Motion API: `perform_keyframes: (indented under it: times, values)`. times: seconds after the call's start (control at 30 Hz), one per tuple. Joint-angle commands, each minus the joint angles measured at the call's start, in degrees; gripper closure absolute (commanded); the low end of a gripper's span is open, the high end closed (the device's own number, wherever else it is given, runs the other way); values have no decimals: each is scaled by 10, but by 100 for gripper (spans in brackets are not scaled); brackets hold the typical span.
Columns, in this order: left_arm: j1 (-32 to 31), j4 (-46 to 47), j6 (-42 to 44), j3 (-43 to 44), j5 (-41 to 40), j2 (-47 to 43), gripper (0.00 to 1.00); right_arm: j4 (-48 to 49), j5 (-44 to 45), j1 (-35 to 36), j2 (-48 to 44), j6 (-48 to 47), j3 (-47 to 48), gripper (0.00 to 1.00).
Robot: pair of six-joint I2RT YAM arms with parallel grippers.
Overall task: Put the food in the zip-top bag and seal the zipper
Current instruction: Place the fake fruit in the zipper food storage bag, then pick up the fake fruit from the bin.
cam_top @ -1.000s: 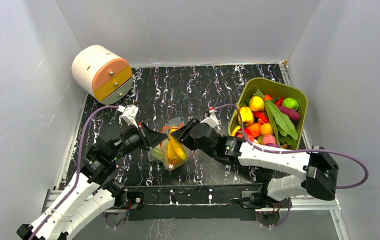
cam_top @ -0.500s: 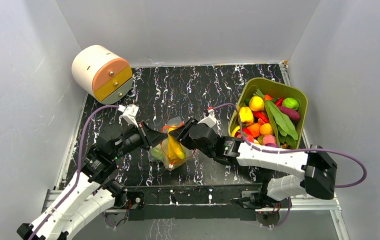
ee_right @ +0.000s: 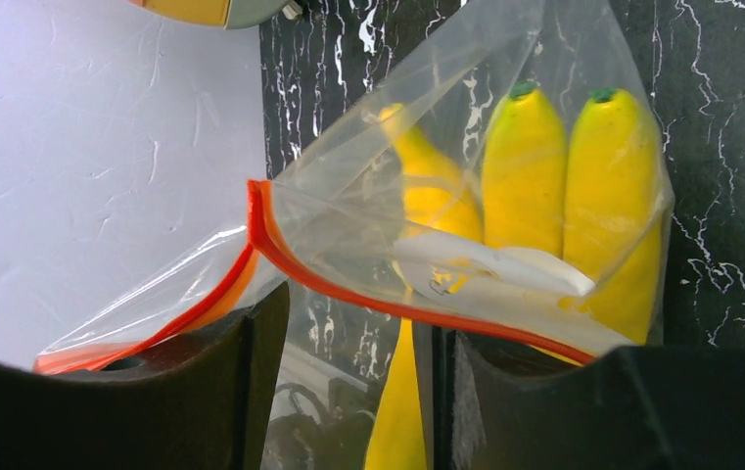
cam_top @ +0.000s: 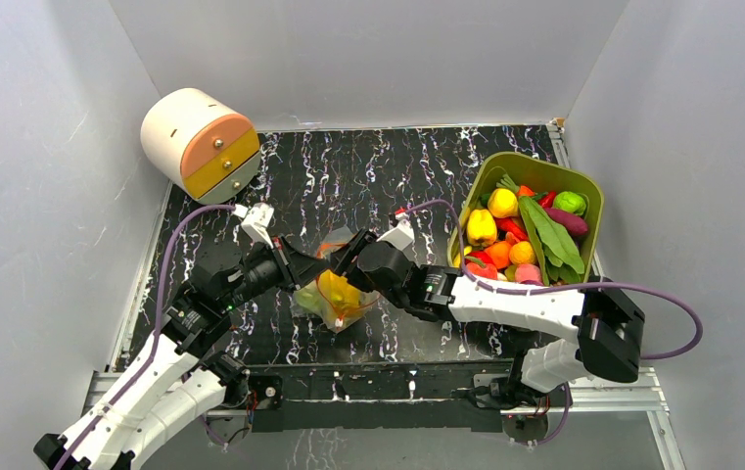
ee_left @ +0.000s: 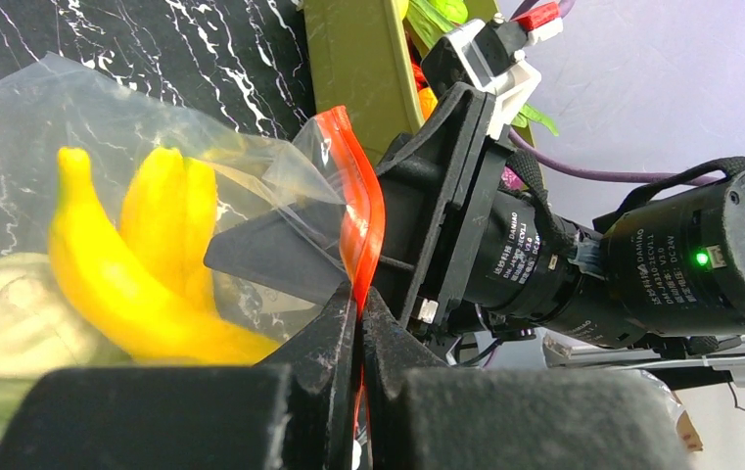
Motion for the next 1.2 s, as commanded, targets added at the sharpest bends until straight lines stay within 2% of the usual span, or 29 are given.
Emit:
perform_keyframes:
  times: [0.0, 0.3, 0.4, 0.57, 0.77, 0.9, 1.17]
  values:
    - [-1, 14, 0, 13, -1, -3, 100, 23, 17, 4, -13, -22, 25, 51]
    - [-1, -9, 27, 11, -22, -7, 100, 37, -18, 4, -65, -84, 1, 40]
    - [-1, -36, 55, 20, -42, -6, 100, 47, -60, 4, -89, -146, -6, 37]
    - [-1, -73, 101, 37, -72, -3, 100, 37, -132, 4, -139, -229, -9, 38]
    - [-1, -119, 160, 72, -102, 19, 100, -27, -160, 4, -190, -321, 14, 42]
    - [-1, -141, 196, 90, -103, 37, 100, -90, -139, 4, -206, -386, 54, 42]
    - [-1, -175, 260, 100, -64, 31, 100, -244, -10, 2, -200, -472, 162, 42]
